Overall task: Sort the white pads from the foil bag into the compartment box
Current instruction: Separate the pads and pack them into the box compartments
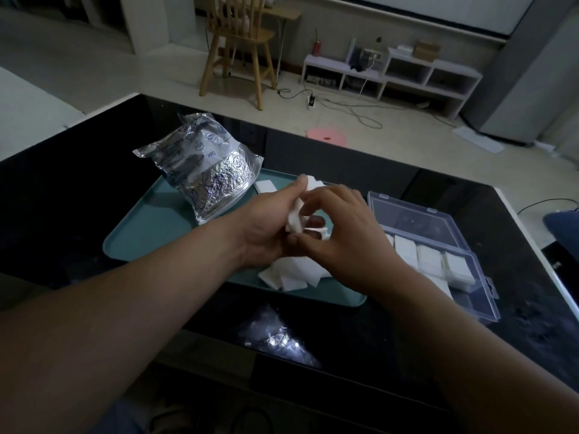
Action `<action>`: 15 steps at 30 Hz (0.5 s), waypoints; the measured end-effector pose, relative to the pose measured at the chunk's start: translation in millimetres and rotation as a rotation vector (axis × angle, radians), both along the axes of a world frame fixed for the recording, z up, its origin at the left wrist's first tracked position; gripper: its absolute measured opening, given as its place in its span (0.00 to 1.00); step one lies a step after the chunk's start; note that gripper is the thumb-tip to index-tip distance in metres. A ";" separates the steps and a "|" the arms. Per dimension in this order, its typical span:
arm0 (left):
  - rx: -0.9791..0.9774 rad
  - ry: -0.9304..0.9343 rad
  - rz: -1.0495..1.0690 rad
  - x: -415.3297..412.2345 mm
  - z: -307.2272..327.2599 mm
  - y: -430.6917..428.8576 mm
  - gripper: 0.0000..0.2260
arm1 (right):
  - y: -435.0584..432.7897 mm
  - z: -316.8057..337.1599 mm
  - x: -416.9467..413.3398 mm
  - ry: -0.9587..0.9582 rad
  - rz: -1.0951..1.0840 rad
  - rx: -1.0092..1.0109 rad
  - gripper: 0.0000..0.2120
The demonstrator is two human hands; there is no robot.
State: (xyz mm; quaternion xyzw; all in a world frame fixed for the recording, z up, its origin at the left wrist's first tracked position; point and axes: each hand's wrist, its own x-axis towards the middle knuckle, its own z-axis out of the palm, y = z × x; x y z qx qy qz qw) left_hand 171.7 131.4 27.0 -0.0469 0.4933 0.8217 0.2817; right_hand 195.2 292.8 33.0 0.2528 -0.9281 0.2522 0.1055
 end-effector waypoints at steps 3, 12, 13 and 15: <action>0.016 0.000 -0.060 4.9 2.8 2.1 0.29 | -0.5 3.5 0.3 -0.096 0.027 -0.083 0.19; 0.024 -0.018 -0.104 8.1 0.4 2.3 0.27 | -6.3 -0.3 -1.4 -0.276 0.067 -0.251 0.20; 0.021 -0.024 -0.096 7.5 -0.1 1.5 0.26 | -5.7 0.8 -2.0 -0.282 0.071 -0.257 0.20; 0.034 -0.032 -0.084 7.1 0.1 1.5 0.26 | -5.0 3.4 -0.7 -0.287 0.079 -0.214 0.20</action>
